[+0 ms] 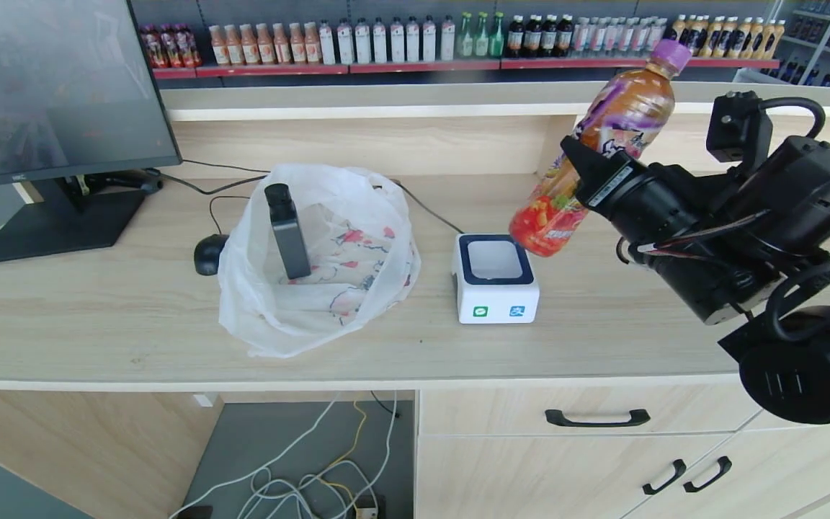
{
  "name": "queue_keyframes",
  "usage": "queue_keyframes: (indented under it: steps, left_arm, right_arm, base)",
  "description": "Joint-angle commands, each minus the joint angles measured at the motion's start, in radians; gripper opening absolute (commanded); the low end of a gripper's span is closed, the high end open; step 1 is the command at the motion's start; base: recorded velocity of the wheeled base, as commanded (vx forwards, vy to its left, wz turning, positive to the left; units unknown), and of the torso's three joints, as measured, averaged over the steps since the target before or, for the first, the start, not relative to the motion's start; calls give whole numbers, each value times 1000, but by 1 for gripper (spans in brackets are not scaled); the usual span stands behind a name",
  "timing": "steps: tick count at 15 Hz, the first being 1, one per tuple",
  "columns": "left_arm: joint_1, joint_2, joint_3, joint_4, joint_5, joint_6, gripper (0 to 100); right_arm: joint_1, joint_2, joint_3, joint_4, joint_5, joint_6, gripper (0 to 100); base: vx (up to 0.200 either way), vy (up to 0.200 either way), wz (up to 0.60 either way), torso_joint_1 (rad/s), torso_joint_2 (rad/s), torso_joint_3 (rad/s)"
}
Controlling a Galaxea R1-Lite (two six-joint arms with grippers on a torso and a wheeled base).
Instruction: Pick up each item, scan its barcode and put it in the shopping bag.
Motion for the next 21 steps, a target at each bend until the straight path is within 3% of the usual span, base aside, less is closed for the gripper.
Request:
queue_keyframes:
  steps: [1,9,17,21]
  left_arm:
    - [1,0,0,0,-1,0,100]
    - [1,0,0,0,0,0,100]
    - [1,0,0,0,-1,0,100]
    - [1,0,0,0,0,0,100]
  right_arm:
    - [22,34,-13,-1,-29,58,0]
    - [56,149,-141,2,-69,351,0]
    - [84,80,-160,243,-71,802,0]
    - [87,78,-157,272,-71,908,0]
  base:
    - [0,0,0,0,0,0]
    - [0,0,0,0,0,0]
    - [0,0,0,0,0,0]
    - [0,0,0,0,0,0]
